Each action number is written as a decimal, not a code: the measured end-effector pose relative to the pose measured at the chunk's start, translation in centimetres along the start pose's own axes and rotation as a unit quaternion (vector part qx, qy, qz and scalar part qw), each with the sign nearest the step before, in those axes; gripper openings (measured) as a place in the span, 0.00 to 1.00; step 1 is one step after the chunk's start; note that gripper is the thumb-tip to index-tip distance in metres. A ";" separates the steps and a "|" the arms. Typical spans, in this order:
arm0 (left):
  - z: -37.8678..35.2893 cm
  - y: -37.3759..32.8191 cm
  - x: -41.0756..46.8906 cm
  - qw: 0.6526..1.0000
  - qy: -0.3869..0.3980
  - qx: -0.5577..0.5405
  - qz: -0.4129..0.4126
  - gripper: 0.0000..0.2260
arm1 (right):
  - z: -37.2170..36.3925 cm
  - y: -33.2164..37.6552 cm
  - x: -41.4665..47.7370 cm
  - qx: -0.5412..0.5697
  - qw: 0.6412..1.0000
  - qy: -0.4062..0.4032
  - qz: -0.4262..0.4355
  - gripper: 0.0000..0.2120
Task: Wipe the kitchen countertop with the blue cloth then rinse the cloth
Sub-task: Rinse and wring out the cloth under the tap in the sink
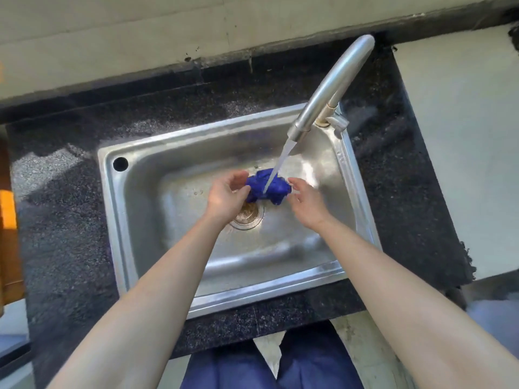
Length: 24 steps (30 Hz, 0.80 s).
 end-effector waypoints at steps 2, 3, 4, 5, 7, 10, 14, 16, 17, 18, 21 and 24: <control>-0.3 1.7 0.4 0.999 0.002 0.049 0.012 0.15 | -0.6 -1.4 0.7 -0.069 0.997 0.012 -0.017 0.22; -0.4 2.5 0.6 0.997 0.011 0.078 0.018 0.16 | -0.8 -1.9 1.0 -0.113 0.993 0.023 -0.013 0.24; -0.5 3.3 0.7 0.995 0.025 0.095 0.023 0.17 | -1.3 -2.2 1.1 -0.167 0.985 0.047 -0.005 0.26; -0.6 4.1 0.9 0.994 0.040 0.102 0.029 0.19 | -1.8 -2.4 1.2 -0.227 0.971 0.075 0.011 0.29; -0.9 5.3 1.3 0.992 0.062 0.107 0.037 0.22 | -3.0 -2.7 1.9 -0.313 0.942 0.112 0.049 0.34; -1.3 6.5 2.2 0.990 0.068 0.119 0.037 0.25 | -5.0 -2.9 3.8 -0.326 0.937 0.099 0.071 0.38; -1.9 8.1 4.0 0.989 0.080 0.115 0.058 0.36 | -6.0 -2.2 5.8 -0.280 0.955 0.059 0.075 0.43; -2.1 8.4 4.9 0.985 0.085 0.141 0.055 0.39 | -6.4 -2.3 6.6 -0.171 0.981 0.082 0.043 0.43; -2.2 8.3 5.3 0.982 0.092 0.161 0.048 0.40 | -6.7 -2.5 6.8 -0.132 0.985 0.104 0.026 0.40; -2.4 8.3 5.5 0.978 0.102 0.178 0.046 0.40 | -7.0 -2.6 6.8 -0.124 0.985 0.121 0.021 0.34; -3.0 8.4 5.3 0.965 0.155 0.204 0.053 0.23 | -7.2 -3.6 6.0 -0.130 0.981 0.143 0.025 0.15; -3.2 8.8 4.2 0.968 0.171 0.178 0.034 0.06 | -6.4 -3.3 4.6 -0.155 0.975 0.149 0.059 0.15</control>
Point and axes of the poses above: each hand's wrist, its own x-axis towards the middle knuckle, its own z-axis out of the back of the hand, y = z × x, the point moved 4 cm from there along x, towards the middle knuckle, and after that the axes turned 6 degrees about y, right-handed, at the moved point
